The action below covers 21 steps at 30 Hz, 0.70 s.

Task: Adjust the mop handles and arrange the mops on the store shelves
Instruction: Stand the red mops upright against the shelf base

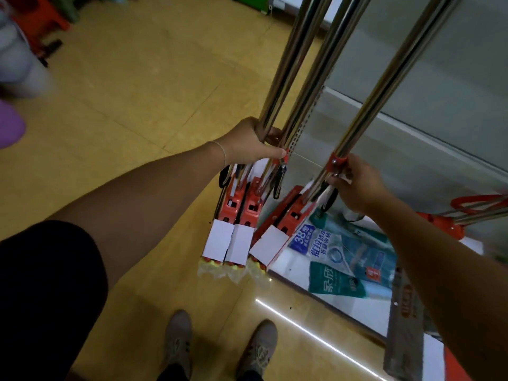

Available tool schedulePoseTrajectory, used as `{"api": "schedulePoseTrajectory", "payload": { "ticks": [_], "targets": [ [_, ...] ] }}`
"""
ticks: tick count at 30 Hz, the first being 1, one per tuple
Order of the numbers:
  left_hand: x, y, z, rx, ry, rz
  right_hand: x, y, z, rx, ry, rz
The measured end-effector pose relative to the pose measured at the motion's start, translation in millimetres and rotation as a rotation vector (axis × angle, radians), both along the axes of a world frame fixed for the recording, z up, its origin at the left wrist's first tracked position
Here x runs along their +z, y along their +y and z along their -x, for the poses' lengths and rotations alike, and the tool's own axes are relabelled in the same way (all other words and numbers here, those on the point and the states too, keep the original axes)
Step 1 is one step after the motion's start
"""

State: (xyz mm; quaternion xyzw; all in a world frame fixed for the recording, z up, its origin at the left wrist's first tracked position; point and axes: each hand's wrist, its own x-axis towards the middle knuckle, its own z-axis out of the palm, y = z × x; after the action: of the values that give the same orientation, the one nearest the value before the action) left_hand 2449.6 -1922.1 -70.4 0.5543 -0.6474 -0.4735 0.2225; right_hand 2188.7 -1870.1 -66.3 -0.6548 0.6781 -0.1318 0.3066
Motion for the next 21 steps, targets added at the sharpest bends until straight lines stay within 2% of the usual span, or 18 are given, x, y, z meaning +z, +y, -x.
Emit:
{"api": "schedulePoseTrajectory", "payload": {
  "ticks": [6, 9, 21],
  "targets": [
    [8, 1, -46, 0.07, -0.048, -0.013, -1, -4, -14, -0.092, 0.065, 0.015],
    [14, 3, -61, 0.071, -0.041, -0.011, -2, -6, -27, -0.134, 0.036, 0.033],
    [20, 4, -80, 0.075, -0.053, 0.026, -16, -49, -52, -0.281, 0.019, 0.133]
  ]
}}
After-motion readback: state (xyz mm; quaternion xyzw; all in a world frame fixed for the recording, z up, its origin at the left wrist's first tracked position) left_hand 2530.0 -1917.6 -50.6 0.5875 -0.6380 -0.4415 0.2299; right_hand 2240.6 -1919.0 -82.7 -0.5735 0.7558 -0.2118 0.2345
